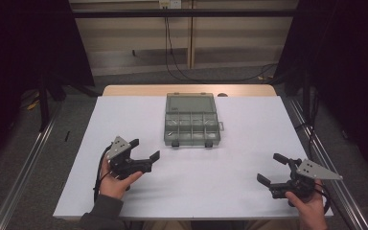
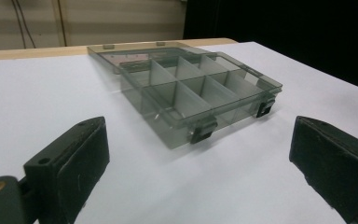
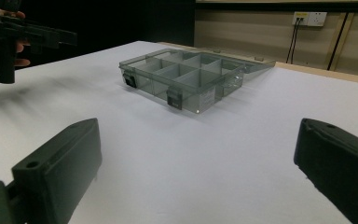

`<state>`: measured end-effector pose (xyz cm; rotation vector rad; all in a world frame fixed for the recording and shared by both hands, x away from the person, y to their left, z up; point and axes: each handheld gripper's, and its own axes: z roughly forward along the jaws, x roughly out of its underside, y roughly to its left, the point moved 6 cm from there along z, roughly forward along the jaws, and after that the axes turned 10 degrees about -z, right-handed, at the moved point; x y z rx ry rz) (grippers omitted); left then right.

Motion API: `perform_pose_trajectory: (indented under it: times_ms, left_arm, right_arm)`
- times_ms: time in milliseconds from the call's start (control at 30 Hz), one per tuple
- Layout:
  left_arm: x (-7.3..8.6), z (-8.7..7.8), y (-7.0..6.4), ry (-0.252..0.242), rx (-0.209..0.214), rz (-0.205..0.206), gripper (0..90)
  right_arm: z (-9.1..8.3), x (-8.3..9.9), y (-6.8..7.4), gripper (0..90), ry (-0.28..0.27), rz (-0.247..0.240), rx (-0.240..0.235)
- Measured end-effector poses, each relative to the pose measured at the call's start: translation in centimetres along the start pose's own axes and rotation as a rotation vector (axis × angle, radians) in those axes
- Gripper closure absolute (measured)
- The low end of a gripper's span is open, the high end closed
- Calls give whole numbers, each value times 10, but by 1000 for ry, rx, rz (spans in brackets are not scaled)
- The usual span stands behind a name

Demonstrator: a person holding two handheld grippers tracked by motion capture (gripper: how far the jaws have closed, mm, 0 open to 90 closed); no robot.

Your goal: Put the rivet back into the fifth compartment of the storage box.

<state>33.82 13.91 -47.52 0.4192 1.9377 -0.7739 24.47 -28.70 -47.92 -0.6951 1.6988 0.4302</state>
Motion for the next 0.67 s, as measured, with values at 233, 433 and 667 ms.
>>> perform_pose_trajectory:
  times_ms: [233,433,667]
  left_arm:
    - [4,-29,14,-13,-21,11,38]
    - [9,-46,22,-30,-31,2,38]
    - [8,-56,26,-49,-38,11,37]
  right_arm:
    - [-1,0,-1,6,-1,1,4]
    - [-1,1,-1,6,3,-2,5]
    - [-1,0,-1,6,2,-4,7]
